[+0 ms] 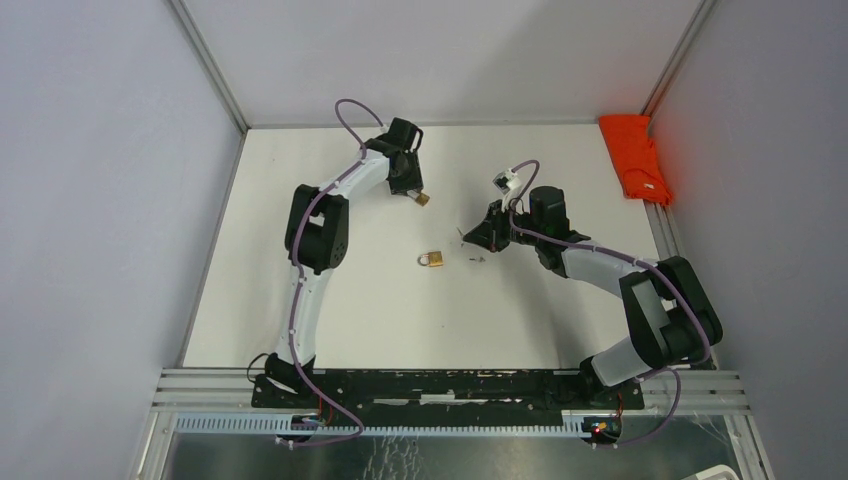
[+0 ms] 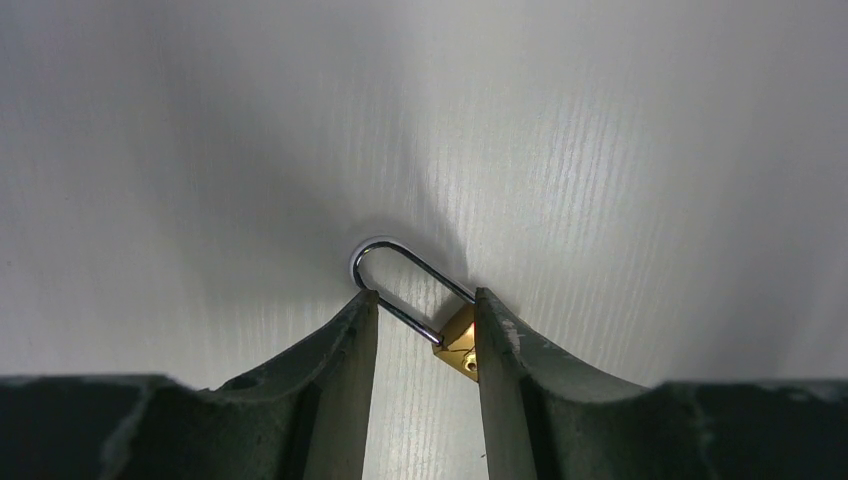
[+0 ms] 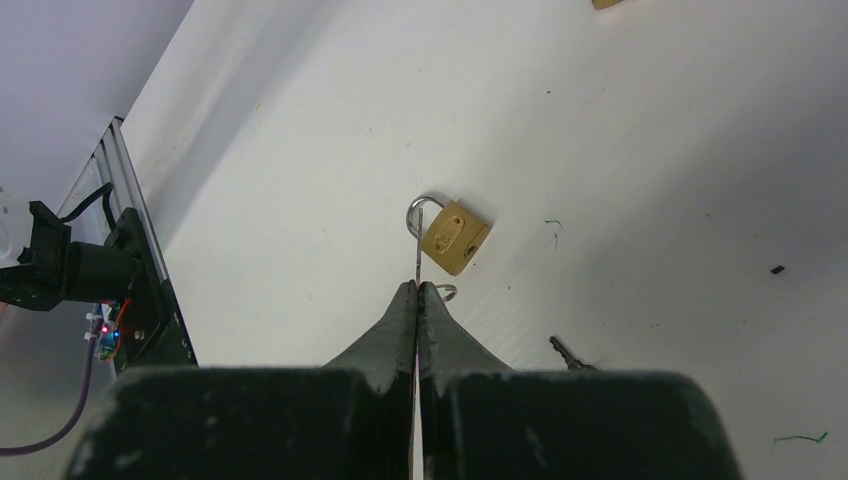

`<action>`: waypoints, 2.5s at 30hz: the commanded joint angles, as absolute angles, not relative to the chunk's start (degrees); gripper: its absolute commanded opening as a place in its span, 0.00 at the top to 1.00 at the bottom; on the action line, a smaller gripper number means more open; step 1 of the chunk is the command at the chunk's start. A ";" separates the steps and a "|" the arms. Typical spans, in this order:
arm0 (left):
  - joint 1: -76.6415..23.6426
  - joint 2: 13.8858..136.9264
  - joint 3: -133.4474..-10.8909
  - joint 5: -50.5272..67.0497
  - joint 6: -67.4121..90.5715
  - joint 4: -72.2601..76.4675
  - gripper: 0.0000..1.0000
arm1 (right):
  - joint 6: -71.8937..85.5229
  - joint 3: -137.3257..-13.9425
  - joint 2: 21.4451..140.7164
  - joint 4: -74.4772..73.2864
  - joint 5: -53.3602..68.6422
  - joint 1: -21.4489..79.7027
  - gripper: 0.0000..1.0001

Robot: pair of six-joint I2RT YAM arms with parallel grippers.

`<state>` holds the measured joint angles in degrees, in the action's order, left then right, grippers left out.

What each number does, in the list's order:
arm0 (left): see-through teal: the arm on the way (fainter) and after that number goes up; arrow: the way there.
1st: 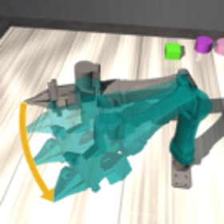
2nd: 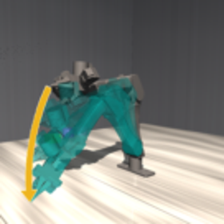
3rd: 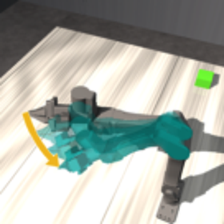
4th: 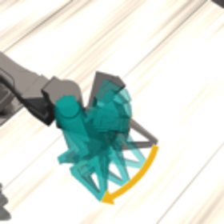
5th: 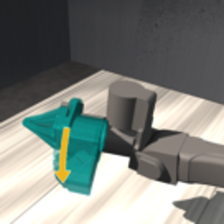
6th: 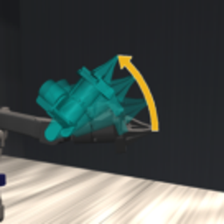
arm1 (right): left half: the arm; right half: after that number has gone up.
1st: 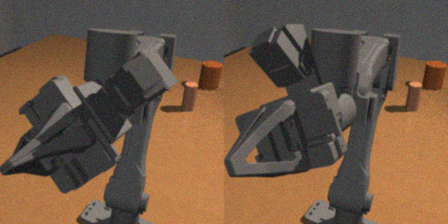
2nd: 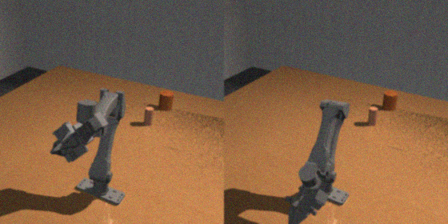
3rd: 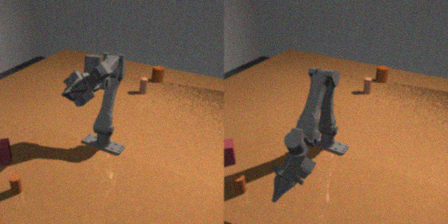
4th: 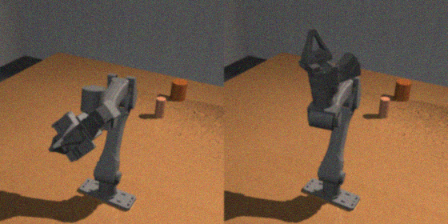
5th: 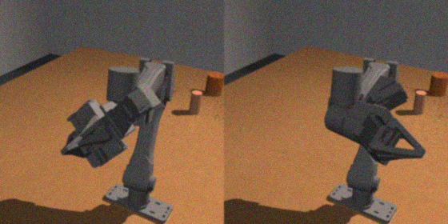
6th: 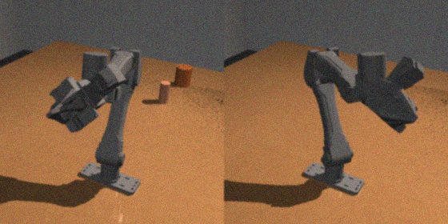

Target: Unlock with the key

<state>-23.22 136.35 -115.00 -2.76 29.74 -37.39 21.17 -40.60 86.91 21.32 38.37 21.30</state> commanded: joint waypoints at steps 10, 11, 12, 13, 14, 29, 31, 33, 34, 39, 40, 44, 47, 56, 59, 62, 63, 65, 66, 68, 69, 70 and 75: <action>-23.72 135.45 -112.05 -1.95 29.70 -37.02 0.58 | 21.07 -40.54 84.97 23.55 39.11 21.07 1.00; -23.88 134.05 -111.06 -1.97 29.83 -36.40 0.58 | 21.00 -40.47 84.98 23.57 39.03 21.09 1.00; -24.08 132.88 -110.41 -2.08 29.88 -36.05 0.58 | 21.07 -40.44 84.93 23.57 39.02 21.05 1.00; -24.29 131.79 -109.98 -2.15 29.82 -35.63 0.58 | 21.11 -40.49 84.91 23.67 39.02 21.05 1.00; -24.54 131.06 -109.98 -2.43 29.75 -35.70 0.58 | 21.21 -40.52 84.91 23.79 39.02 21.09 1.00; -26.80 126.67 -111.16 -4.05 28.02 -35.19 0.57 | 21.03 -40.06 83.44 23.64 39.29 20.57 1.00; -26.78 127.91 -112.20 -4.80 27.44 -35.53 0.57 | 20.96 -39.73 82.95 23.69 39.29 20.39 1.00; -26.81 129.41 -113.38 -5.12 27.02 -35.89 0.56 | 20.99 -39.57 82.47 23.67 39.29 20.12 1.00; -26.81 130.20 -113.78 -5.07 26.92 -35.91 0.56 | 20.90 -39.55 82.41 23.58 39.29 19.96 1.00; -26.81 133.63 -115.73 -3.64 27.23 -35.66 0.52 | 20.78 -39.12 81.57 23.60 39.46 19.28 1.00; -26.82 134.17 -116.06 -3.29 27.18 -35.32 0.51 | 20.74 -39.07 81.48 23.59 39.59 19.29 1.00; -26.92 136.12 -118.15 -4.06 27.95 -36.30 0.50 | 20.67 -38.72 81.00 23.76 39.72 18.85 1.00; -26.96 136.56 -118.13 -4.60 28.21 -36.50 0.50 | 20.76 -38.43 80.71 24.02 39.86 18.55 1.00; -27.16 138.93 -118.60 -4.98 28.39 -36.60 0.50 | 21.19 -37.73 80.24 25.10 40.43 17.99 1.00; -27.16 139.47 -118.86 -4.73 28.59 -36.65 0.50 | 21.27 -37.53 80.07 25.32 40.69 17.91 1.00; -27.45 139.33 -118.75 -4.65 28.91 -36.26 0.49 | 21.35 -37.44 79.94 25.57 40.78 17.83 1.00; -27.63 139.38 -118.74 -4.82 28.98 -36.12 0.49 | 21.45 -37.44 79.99 25.71 40.79 17.79 1.00; -27.72 139.60 -118.83 -4.61 29.09 -36.11 0.48 | 21.63 -37.53 80.17 25.84 41.00 17.73 1.00; -27.69 139.65 -118.72 -4.74 29.16 -36.20 0.49 | 21.69 -37.62 80.16 25.84 41.04 17.71 1.00; -27.77 139.50 -118.13 -5.09 29.03 -36.23 0.48 | 21.70 -37.46 80.16 26.00 41.13 17.75 1.00; -27.82 139.41 -117.58 -5.61 29.01 -36.31 0.48 | 21.73 -37.44 80.16 26.04 41.13 17.69 1.00; -27.80 139.38 -117.19 -5.96 28.88 -36.31 0.48 | 21.81 -37.44 80.20 26.13 41.22 17.69 1.00; -27.85 140.45 -116.23 -6.29 28.56 -36.41 0.59 | 22.22 -37.44 80.33 26.62 41.58 17.60 1.00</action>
<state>-27.51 138.21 -117.23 -5.08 29.65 -36.58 21.69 -37.60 81.54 23.18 40.32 17.87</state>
